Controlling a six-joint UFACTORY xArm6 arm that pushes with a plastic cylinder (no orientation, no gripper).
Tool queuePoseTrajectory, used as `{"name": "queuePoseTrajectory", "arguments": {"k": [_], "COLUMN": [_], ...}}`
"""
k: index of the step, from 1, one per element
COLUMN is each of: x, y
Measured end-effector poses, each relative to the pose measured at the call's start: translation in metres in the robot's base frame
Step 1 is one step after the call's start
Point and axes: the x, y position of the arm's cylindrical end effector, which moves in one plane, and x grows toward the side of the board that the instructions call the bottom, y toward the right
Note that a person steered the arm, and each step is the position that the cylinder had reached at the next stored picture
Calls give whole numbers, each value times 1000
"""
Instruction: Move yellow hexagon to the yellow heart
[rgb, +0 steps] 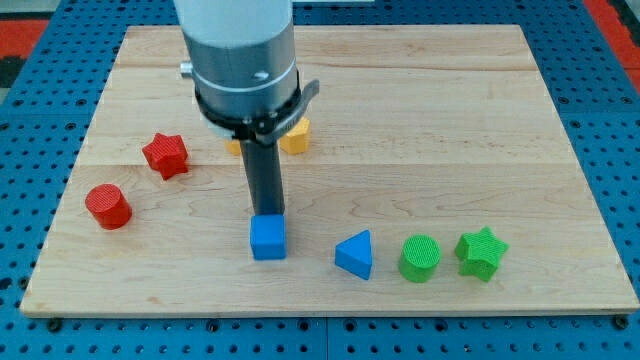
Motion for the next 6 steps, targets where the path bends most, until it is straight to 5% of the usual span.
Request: {"name": "queuePoseTrajectory", "arguments": {"k": [3,6], "x": [8,-113], "y": [0,46]}}
